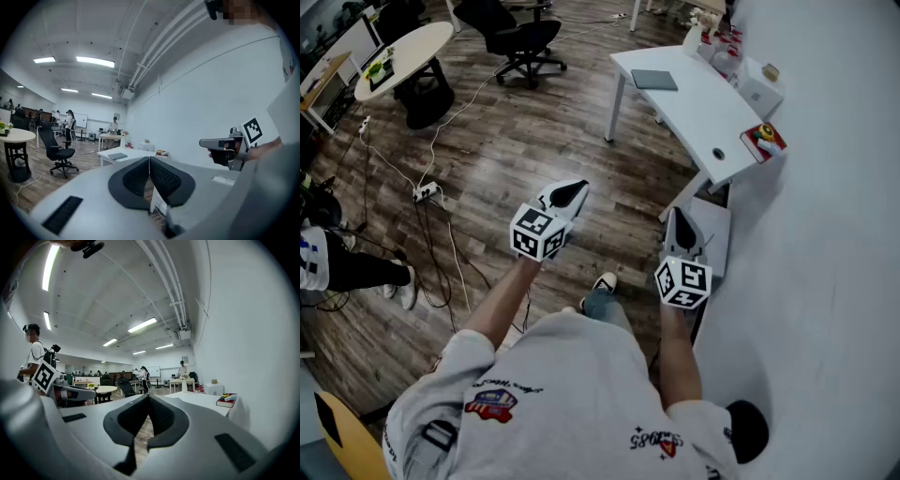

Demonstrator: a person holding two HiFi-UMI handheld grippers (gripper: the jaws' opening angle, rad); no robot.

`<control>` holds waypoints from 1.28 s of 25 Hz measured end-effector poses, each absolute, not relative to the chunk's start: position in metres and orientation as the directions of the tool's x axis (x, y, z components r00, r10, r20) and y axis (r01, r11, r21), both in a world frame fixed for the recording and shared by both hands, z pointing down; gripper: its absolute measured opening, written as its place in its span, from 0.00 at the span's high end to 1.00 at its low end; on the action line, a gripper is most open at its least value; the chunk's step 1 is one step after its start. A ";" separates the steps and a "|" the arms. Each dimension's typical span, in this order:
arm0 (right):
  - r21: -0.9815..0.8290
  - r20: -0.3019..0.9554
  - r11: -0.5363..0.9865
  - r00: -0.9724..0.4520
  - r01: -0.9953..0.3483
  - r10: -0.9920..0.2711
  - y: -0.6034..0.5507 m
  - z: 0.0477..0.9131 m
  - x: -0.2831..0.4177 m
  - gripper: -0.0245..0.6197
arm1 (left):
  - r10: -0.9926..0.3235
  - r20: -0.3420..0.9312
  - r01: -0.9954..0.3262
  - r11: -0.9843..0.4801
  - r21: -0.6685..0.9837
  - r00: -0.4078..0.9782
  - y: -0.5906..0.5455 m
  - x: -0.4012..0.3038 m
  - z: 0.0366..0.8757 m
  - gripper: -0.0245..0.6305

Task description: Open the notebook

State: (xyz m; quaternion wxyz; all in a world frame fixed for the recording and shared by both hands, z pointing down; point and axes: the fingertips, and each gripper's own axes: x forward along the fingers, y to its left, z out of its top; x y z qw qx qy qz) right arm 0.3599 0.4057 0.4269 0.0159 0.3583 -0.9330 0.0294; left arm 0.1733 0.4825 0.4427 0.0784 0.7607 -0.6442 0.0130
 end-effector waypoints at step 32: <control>-0.097 0.097 0.766 -0.773 -0.635 -0.628 0.333 0.453 0.263 0.96 | -0.988 0.105 -0.972 -0.092 0.218 0.117 0.432 0.074 0.470 0.42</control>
